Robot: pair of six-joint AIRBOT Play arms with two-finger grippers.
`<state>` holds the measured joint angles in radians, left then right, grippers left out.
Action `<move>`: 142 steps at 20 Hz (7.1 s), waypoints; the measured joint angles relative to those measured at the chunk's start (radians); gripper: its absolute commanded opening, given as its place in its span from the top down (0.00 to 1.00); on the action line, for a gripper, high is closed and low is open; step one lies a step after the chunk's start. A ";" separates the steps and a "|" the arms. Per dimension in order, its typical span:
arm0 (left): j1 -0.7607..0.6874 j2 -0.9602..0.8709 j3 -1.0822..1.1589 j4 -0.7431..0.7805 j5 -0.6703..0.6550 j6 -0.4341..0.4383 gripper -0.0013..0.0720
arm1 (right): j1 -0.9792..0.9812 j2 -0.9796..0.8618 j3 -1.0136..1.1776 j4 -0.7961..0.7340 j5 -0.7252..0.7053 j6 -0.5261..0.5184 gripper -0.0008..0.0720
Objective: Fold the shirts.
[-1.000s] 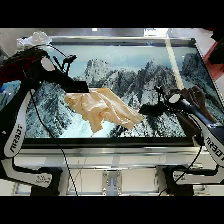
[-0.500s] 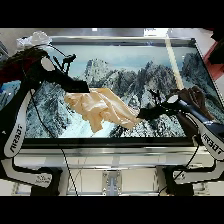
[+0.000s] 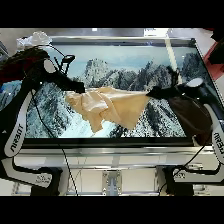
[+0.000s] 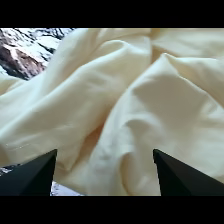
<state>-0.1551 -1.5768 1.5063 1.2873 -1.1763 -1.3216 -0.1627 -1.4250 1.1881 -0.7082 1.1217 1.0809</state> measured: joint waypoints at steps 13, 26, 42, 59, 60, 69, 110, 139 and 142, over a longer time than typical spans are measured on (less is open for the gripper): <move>0.000 -0.229 -0.013 -0.280 0.296 -0.179 0.37 | 0.010 0.040 0.151 -0.106 0.035 0.058 0.94; 0.097 0.035 0.190 -0.200 0.216 -0.133 0.97 | -0.135 0.197 0.213 -0.141 0.096 0.130 0.94; 0.104 0.684 0.651 0.077 0.043 -0.004 0.97 | -0.287 0.572 0.921 -0.184 0.163 0.198 0.95; 0.104 -0.044 0.217 0.194 0.304 -0.186 0.58 | 0.101 -0.111 0.392 -0.479 -0.299 0.322 0.87; 0.104 -0.084 0.215 0.196 0.348 -0.201 0.15 | 0.113 -0.153 0.383 -0.491 -0.356 0.343 0.55; 0.135 -0.047 0.317 0.187 0.354 -0.130 0.20 | 0.040 -0.165 0.421 -0.580 -0.427 0.406 0.35; 0.528 0.613 -1.175 -0.839 0.531 0.042 0.96 | -0.177 0.326 -0.235 -0.320 0.102 0.254 0.33; 0.529 0.612 -1.073 -0.842 0.422 0.134 0.96 | -0.242 0.404 -0.967 0.351 -0.394 0.124 0.94; 0.528 0.617 -1.013 -0.845 0.383 0.174 0.96 | -0.240 0.426 -0.895 0.469 -0.319 0.047 0.94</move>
<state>0.3733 -0.9600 0.4931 0.4427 -0.7929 -1.1481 -0.4030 -0.9993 0.2932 -0.2390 0.8032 1.1278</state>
